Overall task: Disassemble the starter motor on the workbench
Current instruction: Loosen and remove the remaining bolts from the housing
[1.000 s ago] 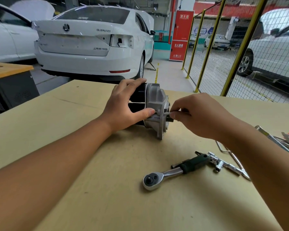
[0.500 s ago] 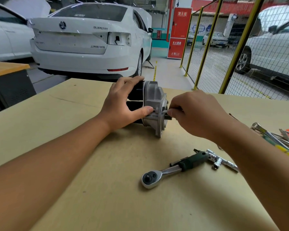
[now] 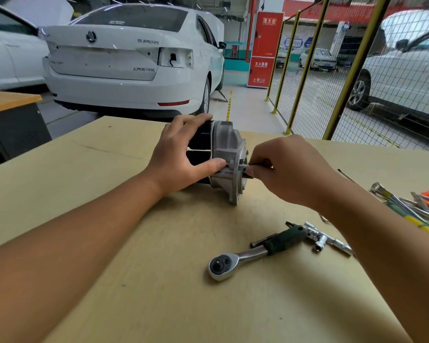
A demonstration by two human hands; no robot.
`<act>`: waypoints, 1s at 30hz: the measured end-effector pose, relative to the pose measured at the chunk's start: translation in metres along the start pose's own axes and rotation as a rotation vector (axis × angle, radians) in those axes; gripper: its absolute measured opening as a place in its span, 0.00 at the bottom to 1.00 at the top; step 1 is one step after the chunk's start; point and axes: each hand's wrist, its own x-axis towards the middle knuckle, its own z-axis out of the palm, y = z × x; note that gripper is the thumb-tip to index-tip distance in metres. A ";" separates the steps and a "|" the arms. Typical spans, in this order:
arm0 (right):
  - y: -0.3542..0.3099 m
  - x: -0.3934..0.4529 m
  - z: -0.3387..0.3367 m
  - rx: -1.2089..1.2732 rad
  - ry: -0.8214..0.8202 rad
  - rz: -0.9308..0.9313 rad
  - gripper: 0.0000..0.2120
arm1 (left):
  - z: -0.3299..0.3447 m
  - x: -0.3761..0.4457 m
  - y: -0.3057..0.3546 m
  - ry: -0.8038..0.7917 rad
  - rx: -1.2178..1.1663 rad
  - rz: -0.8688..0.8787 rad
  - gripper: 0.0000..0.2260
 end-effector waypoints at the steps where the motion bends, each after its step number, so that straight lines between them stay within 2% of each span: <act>1: 0.000 0.000 -0.001 0.003 0.008 -0.005 0.07 | 0.000 0.000 0.000 0.001 0.004 0.001 0.40; 6: 0.003 -0.001 -0.003 0.034 -0.010 -0.044 0.08 | 0.001 0.001 -0.003 0.008 -0.011 0.021 0.40; 13: 0.002 0.001 0.002 0.055 -0.025 0.005 0.09 | 0.002 0.001 -0.005 0.005 -0.005 0.033 0.40; 19: -0.004 0.004 0.001 -0.015 -0.100 0.025 0.15 | 0.001 0.001 -0.003 0.008 0.003 0.028 0.41; 22: -0.007 0.005 -0.001 -0.082 -0.142 -0.002 0.14 | 0.001 0.001 -0.002 0.005 0.003 0.025 0.41; 26: -0.010 0.001 -0.002 -0.265 -0.039 -0.060 0.09 | 0.001 0.000 -0.002 0.002 0.003 0.023 0.41; 30: -0.012 0.000 -0.002 -0.420 0.071 -0.040 0.08 | 0.001 0.001 -0.002 0.002 0.005 0.022 0.41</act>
